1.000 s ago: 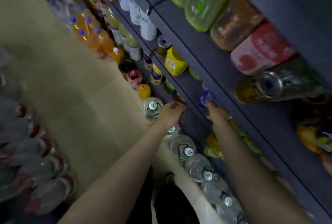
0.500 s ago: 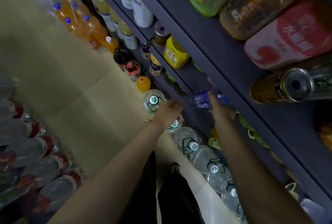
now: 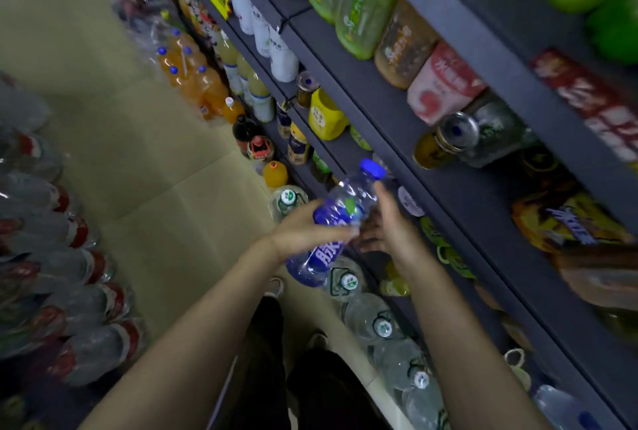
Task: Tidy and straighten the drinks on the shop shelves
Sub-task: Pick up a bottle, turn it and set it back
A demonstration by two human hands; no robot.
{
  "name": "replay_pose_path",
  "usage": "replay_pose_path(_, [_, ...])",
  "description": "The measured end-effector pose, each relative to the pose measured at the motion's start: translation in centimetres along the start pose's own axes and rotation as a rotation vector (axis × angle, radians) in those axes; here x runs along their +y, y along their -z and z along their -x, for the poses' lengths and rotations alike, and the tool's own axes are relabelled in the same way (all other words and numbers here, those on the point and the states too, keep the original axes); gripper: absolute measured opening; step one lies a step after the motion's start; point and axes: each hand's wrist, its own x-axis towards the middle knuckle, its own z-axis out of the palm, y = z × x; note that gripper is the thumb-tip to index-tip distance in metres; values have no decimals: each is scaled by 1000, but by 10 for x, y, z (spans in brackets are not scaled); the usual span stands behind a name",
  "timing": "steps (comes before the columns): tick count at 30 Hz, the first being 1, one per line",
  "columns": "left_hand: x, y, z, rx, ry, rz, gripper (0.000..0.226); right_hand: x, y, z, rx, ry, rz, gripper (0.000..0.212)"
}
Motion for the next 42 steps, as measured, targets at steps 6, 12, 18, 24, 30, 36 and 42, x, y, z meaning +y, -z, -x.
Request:
replay_pose_path(6, [21, -63, 99, 15, 63, 782, 58, 9, 17, 103, -152, 186, -14, 42])
replay_pose_path(12, [30, -111, 176, 61, -33, 738, 64, 40, 36, 190, -133, 314, -113, 27])
replay_pose_path(18, [11, -172, 249, 30, -56, 622, 48, 99, 53, 272, -108, 407, -121, 17])
replay_pose_path(24, [-27, -257, 299, -18, -109, 573, 45, 188, 91, 362, -24, 409, -31, 24])
replay_pose_path(30, [-37, -364, 332, -42, -246, 416, 43, 265, 163, 420, 140, 423, 16, 41])
replay_pose_path(36, [-3, -467, 349, -228, -440, 171, 58, 309, 261, 471, 339, 563, -75, 75])
replay_pose_path(42, [42, -603, 359, -395, -615, 22, 64, 343, 381, 534, 636, 747, -99, 64])
